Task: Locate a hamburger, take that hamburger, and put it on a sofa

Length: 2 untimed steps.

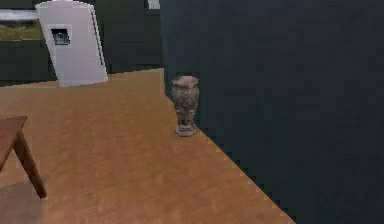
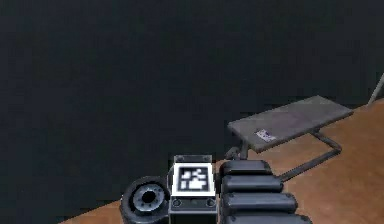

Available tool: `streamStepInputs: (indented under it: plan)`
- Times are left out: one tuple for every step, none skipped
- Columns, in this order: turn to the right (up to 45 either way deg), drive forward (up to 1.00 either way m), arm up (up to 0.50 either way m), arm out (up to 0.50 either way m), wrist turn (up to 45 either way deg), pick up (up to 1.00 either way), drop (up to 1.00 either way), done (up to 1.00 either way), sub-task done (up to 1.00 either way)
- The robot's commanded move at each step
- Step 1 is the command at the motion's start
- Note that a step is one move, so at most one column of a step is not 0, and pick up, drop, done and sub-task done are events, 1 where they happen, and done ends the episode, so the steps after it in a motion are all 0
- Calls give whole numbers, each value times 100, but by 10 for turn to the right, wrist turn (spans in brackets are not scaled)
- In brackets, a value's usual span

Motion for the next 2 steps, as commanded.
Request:
streamStepInputs:
  plan:
    - [-210, 0, 0, 0, 0, 0, 0, 0, 0]
    - [0, 100, 0, 0, 0, 0, 0, 0, 0]
